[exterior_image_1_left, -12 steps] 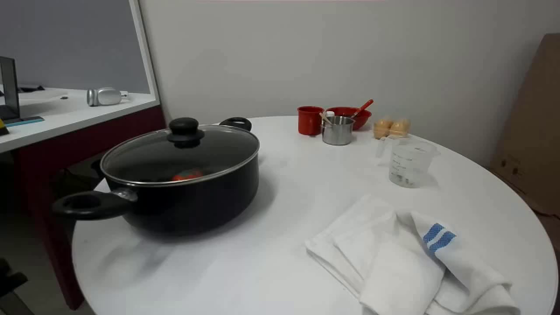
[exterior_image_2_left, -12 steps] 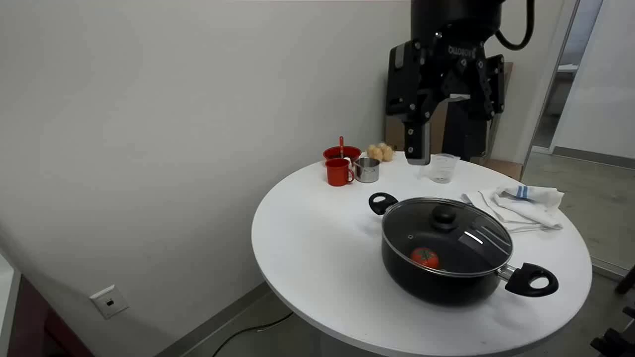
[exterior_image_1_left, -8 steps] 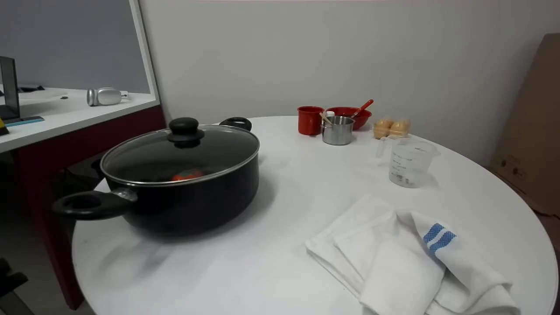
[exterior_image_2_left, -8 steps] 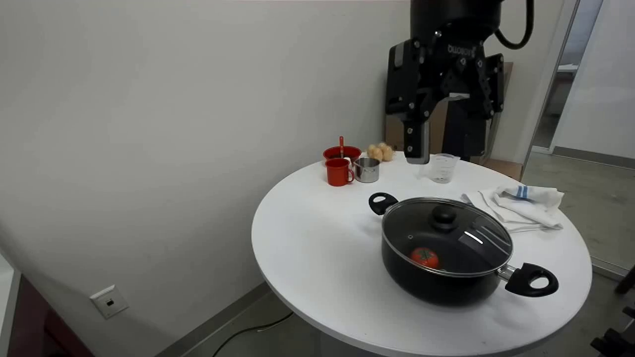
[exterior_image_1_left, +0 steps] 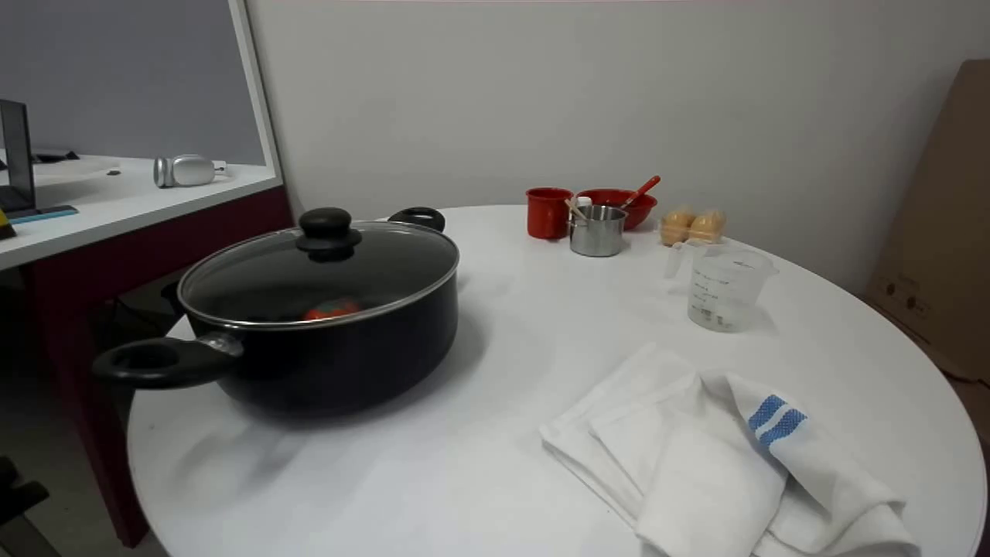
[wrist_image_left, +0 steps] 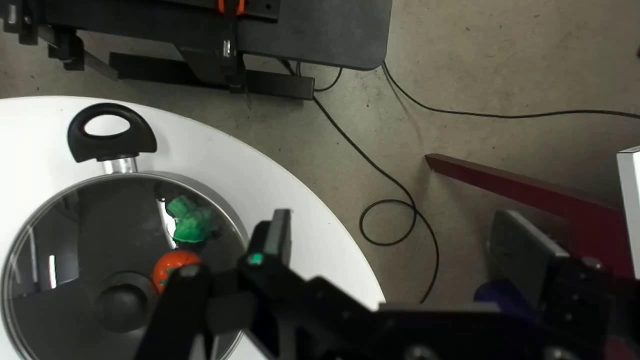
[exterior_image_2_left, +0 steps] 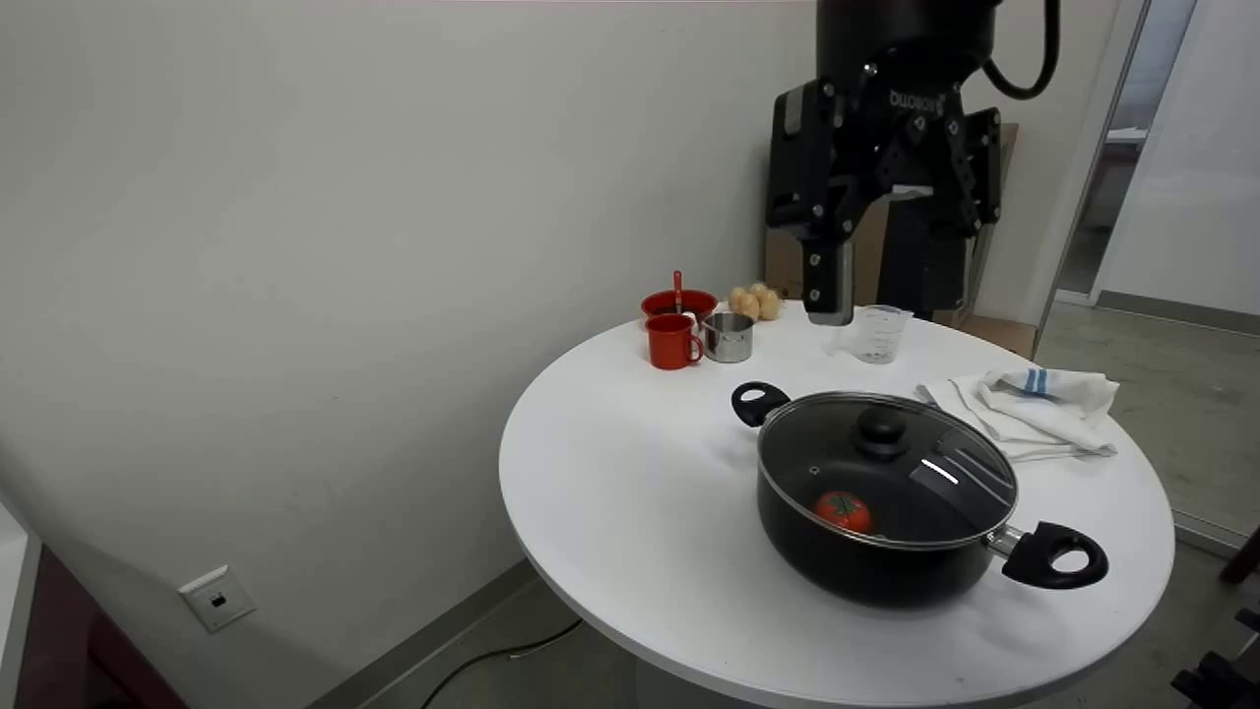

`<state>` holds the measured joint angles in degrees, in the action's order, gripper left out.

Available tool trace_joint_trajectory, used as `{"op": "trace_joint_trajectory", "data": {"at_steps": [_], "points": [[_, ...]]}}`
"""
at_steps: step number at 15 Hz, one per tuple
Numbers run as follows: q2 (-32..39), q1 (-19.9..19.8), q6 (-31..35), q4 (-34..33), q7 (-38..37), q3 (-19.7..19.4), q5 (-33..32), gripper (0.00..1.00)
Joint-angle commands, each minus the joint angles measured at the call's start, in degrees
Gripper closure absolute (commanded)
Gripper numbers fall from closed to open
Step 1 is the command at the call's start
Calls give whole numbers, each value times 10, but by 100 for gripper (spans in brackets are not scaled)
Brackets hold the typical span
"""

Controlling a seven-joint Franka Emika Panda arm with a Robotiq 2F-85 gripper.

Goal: Take the lid off the pot and put it on the table, take the toy tomato out of the pot and put it on the table, then use the towel to wipe the table

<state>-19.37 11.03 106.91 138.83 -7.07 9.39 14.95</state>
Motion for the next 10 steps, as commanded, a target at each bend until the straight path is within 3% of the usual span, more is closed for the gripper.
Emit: {"op": "trace_joint_trajectory", "data": {"at_steps": [1,6,10], "points": [[28,-17,8,-18,15,-15,10,0],[61,-42,65,-23,2,-23,-10,0],[108,-57,115,-26,-38,-14,-70,0]]}}
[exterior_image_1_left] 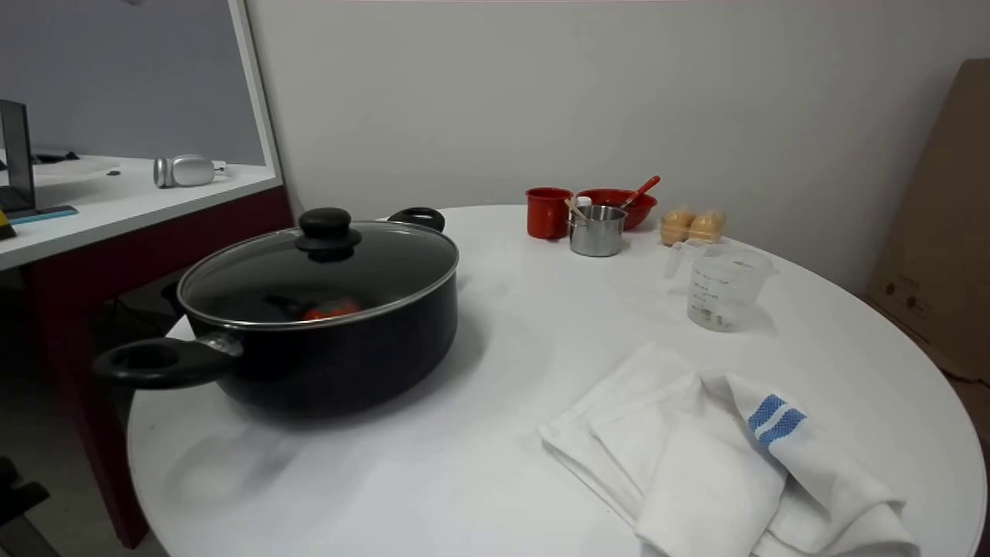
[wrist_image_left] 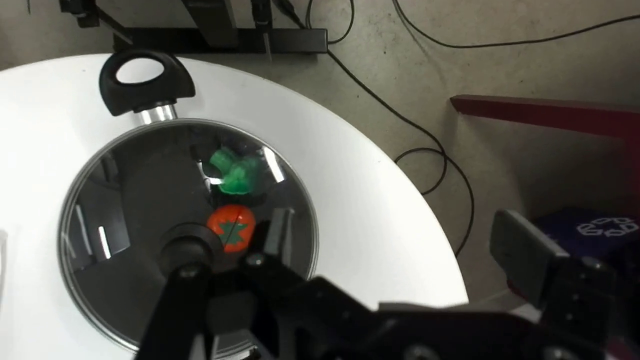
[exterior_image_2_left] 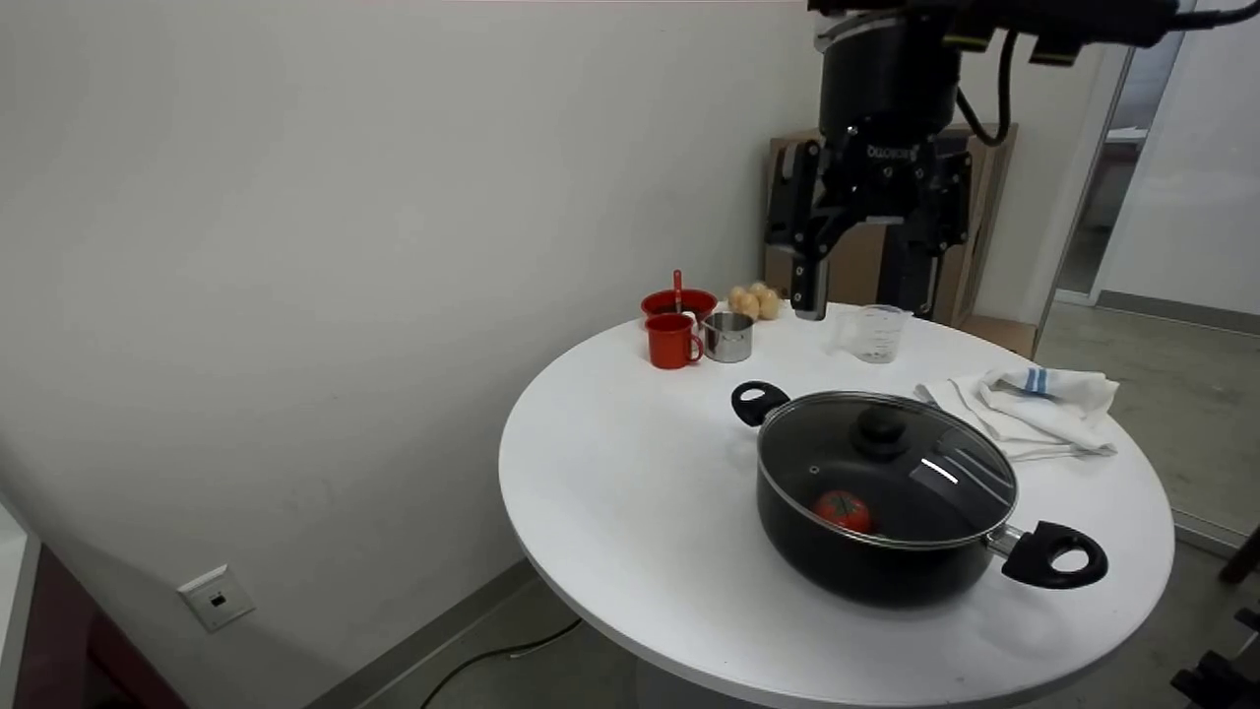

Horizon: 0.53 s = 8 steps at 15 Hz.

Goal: Take the lid off the pot and put it on the table, take the toy tomato out of the pot and put it on the table, then use the towel to wipe the table

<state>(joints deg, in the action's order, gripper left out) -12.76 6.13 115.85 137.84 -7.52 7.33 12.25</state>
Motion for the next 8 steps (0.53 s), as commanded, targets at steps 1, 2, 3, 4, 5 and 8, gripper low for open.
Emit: {"op": "trace_joint_trajectory", "data": {"at_steps": [1,2,3,4,5,8], "points": [[55,-9,37,-16,-42,6,-60,0],[70,-12,53,-13,-53,5,-80,0],[87,-16,69,-12,-63,1,-98,0],[101,-18,82,-13,-71,-3,-109,0],[114,-22,98,-12,-79,-7,-120,0],[134,-26,139,-11,-65,-20,-102,0]]}}
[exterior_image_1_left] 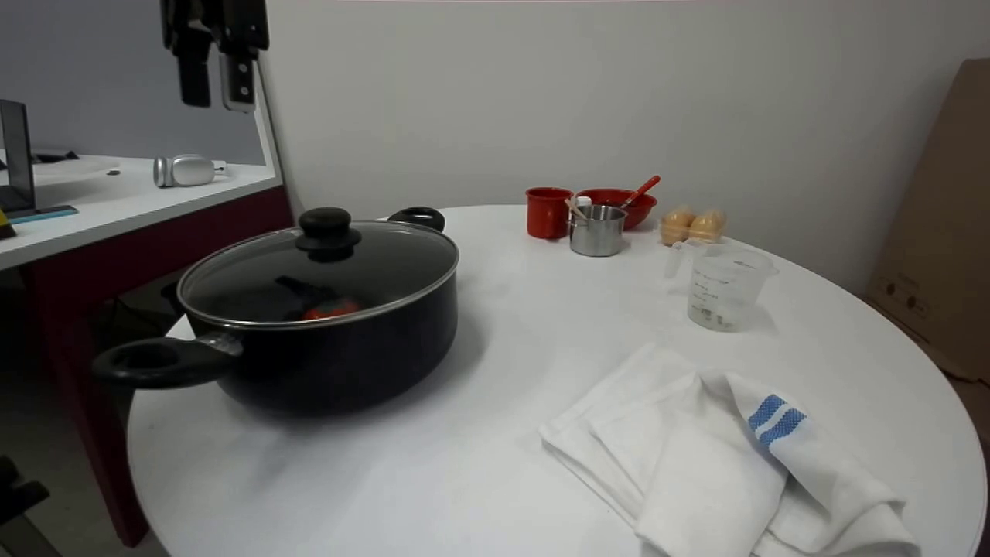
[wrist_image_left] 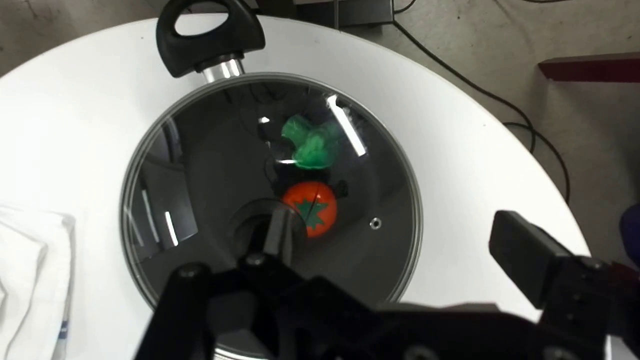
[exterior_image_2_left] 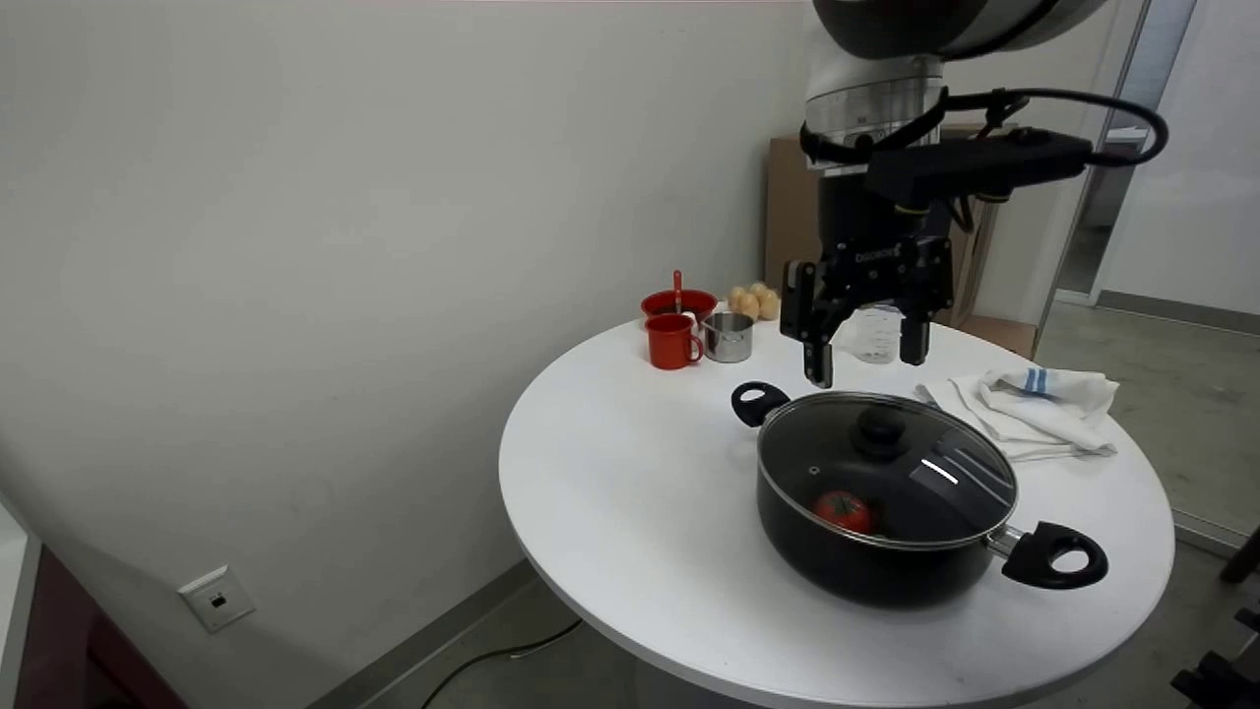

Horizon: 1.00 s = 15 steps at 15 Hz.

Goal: Take the lid off the pot and put it on the table, take the toy tomato out of the pot and put it on the table, then use the towel to wipe the table

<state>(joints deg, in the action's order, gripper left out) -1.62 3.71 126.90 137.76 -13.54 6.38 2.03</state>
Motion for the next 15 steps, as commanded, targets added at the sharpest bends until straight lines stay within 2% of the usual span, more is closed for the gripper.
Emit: {"op": "trace_joint_trajectory", "data": {"at_steps": [1,11,15], "points": [[27,-3,33,-10,-2,-14,5,0],[66,-15,59,-7,-23,-47,-36,0],[90,-10,83,-5,-59,-56,-90,0]]}}
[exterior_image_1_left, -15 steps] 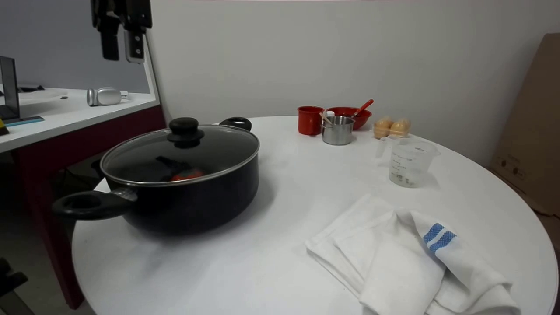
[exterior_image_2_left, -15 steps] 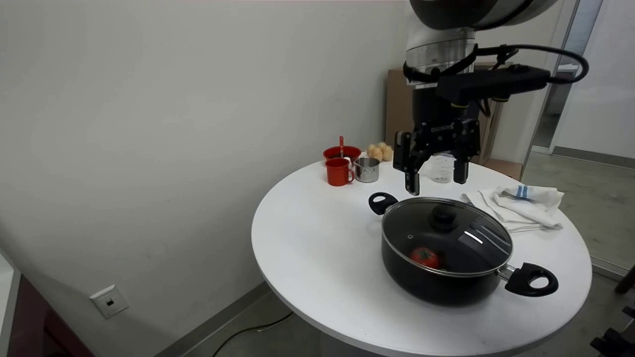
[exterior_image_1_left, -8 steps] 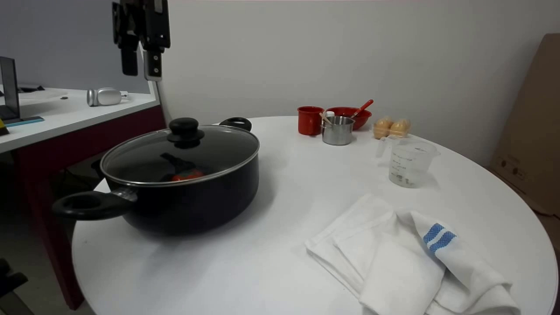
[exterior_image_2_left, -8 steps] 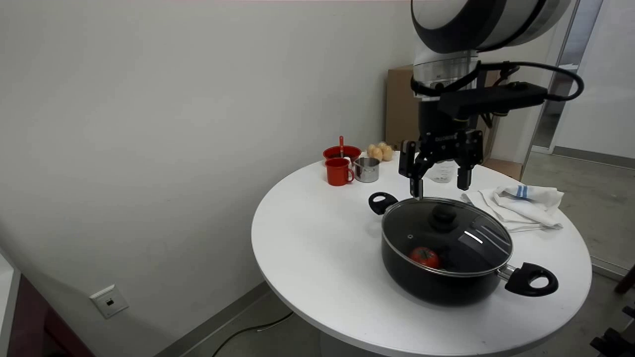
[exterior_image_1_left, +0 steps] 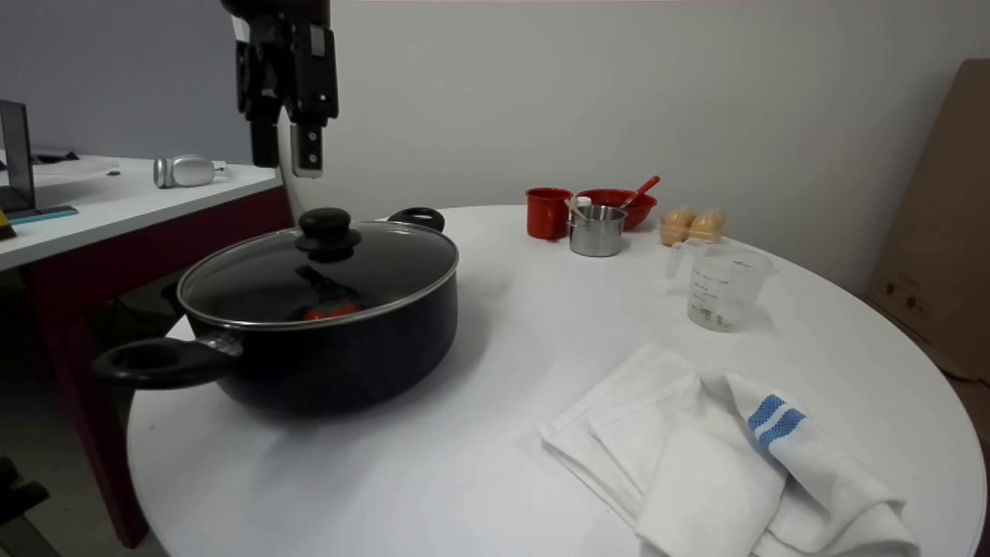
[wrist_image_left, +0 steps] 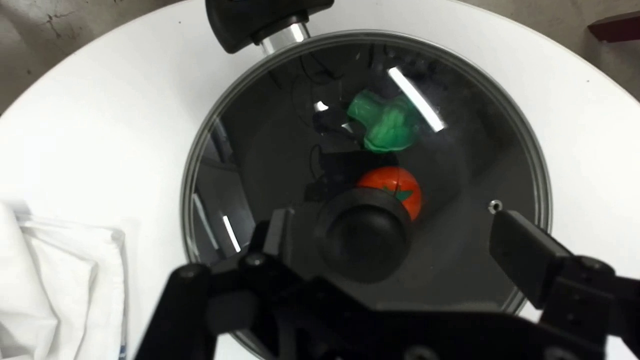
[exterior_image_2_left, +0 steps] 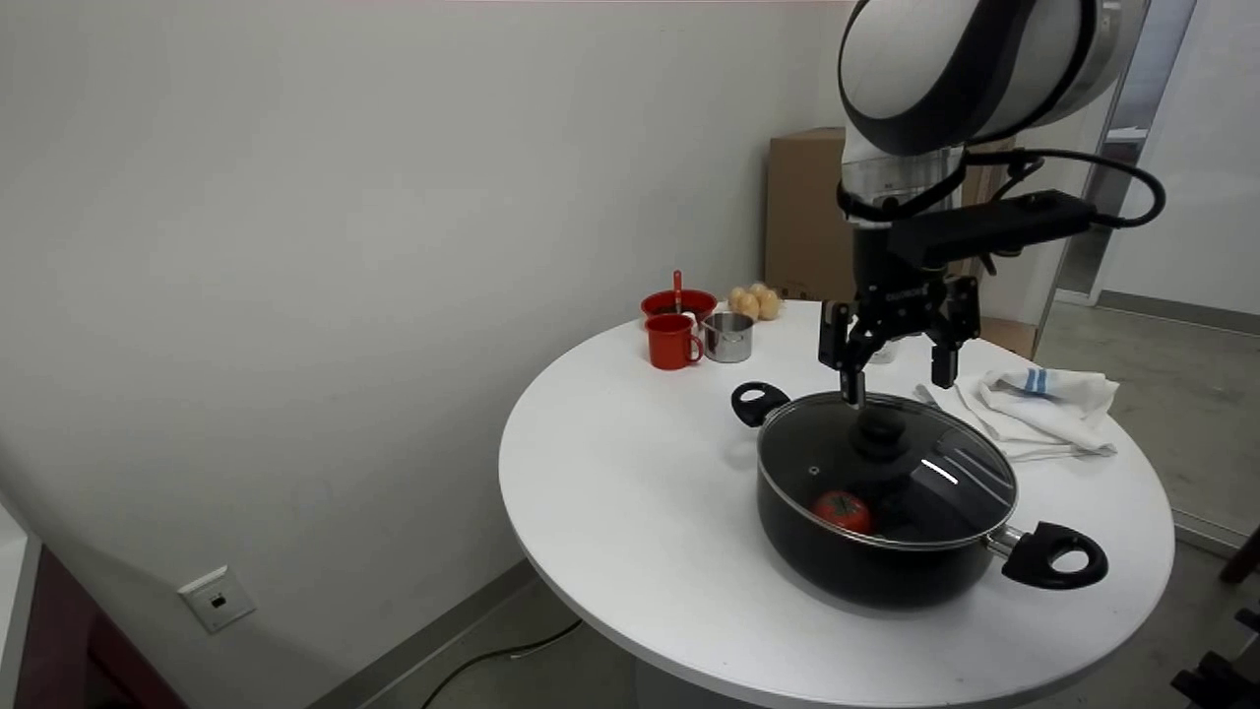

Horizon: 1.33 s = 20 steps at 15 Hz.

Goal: Take the lid off the pot and put it on the table, take the toy tomato out of the pot and put it on the table, then use the towel to wipe the table

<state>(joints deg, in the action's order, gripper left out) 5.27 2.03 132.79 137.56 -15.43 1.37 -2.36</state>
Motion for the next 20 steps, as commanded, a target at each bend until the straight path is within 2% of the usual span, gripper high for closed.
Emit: {"op": "trace_joint_trajectory", "data": {"at_steps": [1,4,8,18,19,20], "points": [[25,11,36,0,-57,-6,-66,0],[37,26,76,1,-110,-8,-125,0],[49,45,109,-2,-153,-9,-160,0],[72,48,130,9,-161,-27,-149,0],[75,49,131,9,-160,-30,-149,16],[78,49,133,9,-158,-32,-149,26]]}}
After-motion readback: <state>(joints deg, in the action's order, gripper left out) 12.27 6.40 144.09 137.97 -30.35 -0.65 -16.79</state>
